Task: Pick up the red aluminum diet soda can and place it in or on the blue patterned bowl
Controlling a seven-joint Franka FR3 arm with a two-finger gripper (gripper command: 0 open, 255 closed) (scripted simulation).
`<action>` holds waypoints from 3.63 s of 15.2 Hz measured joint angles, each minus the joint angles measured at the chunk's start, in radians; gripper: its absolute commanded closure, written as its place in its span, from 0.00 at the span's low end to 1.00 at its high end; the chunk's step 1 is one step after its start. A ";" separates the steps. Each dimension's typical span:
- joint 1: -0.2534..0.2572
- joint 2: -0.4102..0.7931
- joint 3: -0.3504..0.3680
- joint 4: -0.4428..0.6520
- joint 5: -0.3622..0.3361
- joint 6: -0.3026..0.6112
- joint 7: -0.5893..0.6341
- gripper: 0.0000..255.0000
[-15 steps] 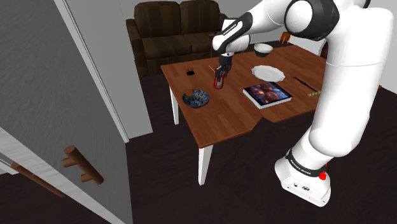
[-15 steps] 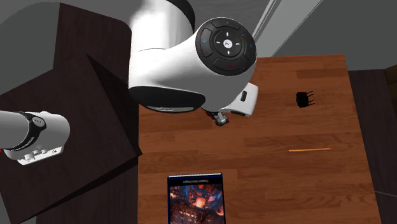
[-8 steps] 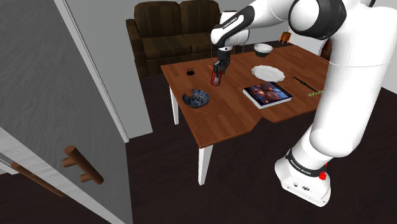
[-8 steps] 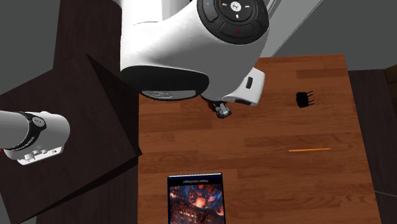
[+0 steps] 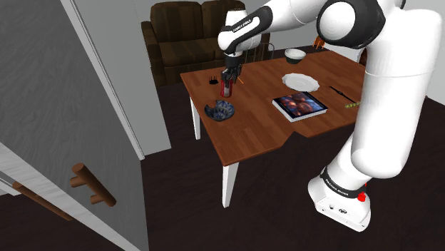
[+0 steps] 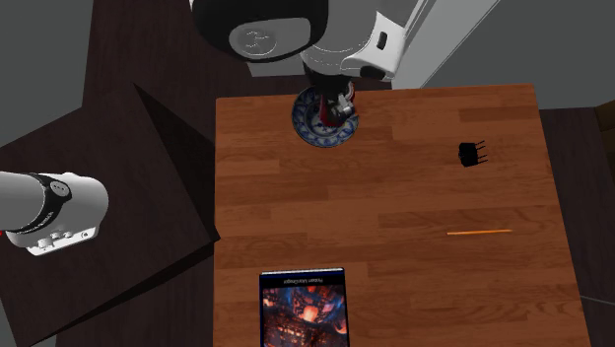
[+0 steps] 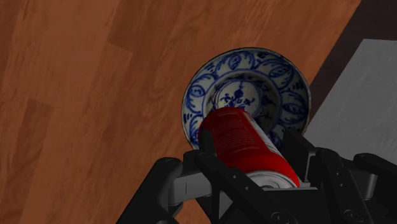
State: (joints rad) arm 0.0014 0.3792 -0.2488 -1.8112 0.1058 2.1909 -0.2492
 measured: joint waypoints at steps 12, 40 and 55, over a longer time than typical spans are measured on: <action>0.040 0.079 0.028 0.019 0.011 0.059 0.063 1.00; -0.277 0.638 0.139 0.701 0.363 -0.337 0.157 0.00; -0.276 0.625 0.137 0.696 0.362 -0.345 0.159 1.00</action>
State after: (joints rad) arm -0.2744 1.0039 -0.1113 -1.1156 0.4683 1.8462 -0.0903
